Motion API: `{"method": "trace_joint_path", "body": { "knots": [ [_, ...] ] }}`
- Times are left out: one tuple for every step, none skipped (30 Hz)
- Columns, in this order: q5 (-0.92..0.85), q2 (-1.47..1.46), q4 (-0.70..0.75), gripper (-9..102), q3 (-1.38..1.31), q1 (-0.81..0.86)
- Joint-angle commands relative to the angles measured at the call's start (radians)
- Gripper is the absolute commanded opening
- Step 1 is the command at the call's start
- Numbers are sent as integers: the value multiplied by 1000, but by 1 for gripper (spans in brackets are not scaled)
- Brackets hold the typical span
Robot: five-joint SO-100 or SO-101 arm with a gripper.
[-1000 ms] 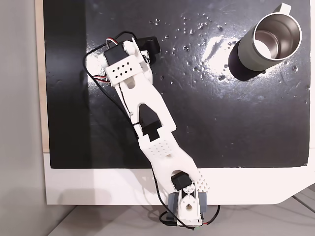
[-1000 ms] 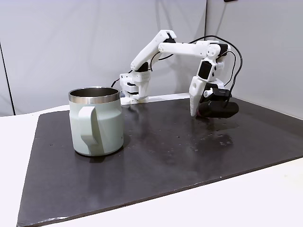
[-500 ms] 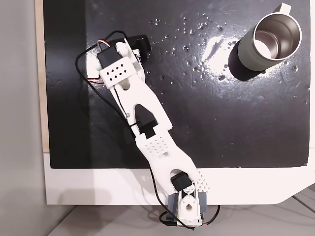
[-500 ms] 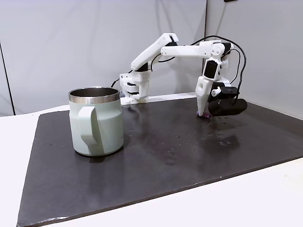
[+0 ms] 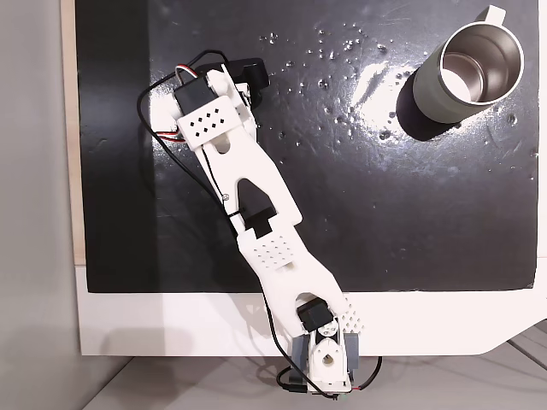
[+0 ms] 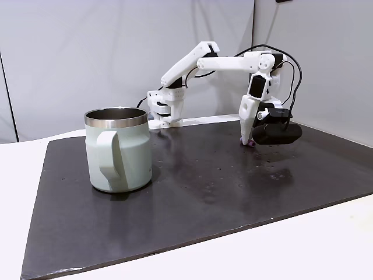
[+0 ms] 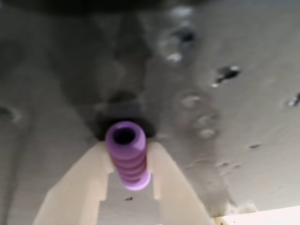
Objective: Grasp a pengrip and put it in the cup.
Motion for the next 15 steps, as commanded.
{"method": "trace_joint_path", "body": {
  "knots": [
    [35, 103, 2, 0, -21, 35],
    [44, 132, 3, 0, -21, 37],
    [54, 163, 3, 0, -20, 40],
    [63, 195, 5, 0, -17, 46],
    [67, 232, 5, 0, -8, 52],
    [71, 272, 5, 0, 6, 60],
    [74, 311, 5, 0, 25, 69],
    [75, 356, 5, 0, 44, 78],
    [75, 397, 5, 0, 67, 89],
    [75, 440, 5, 0, 91, 100],
    [75, 485, 5, 0, 115, 112],
    [75, 529, 5, 0, 140, 126],
    [72, 572, 5, 0, 161, 140],
    [66, 617, 6, 0, 186, 153],
    [55, 661, 6, 0, 210, 170]
  ]
}}
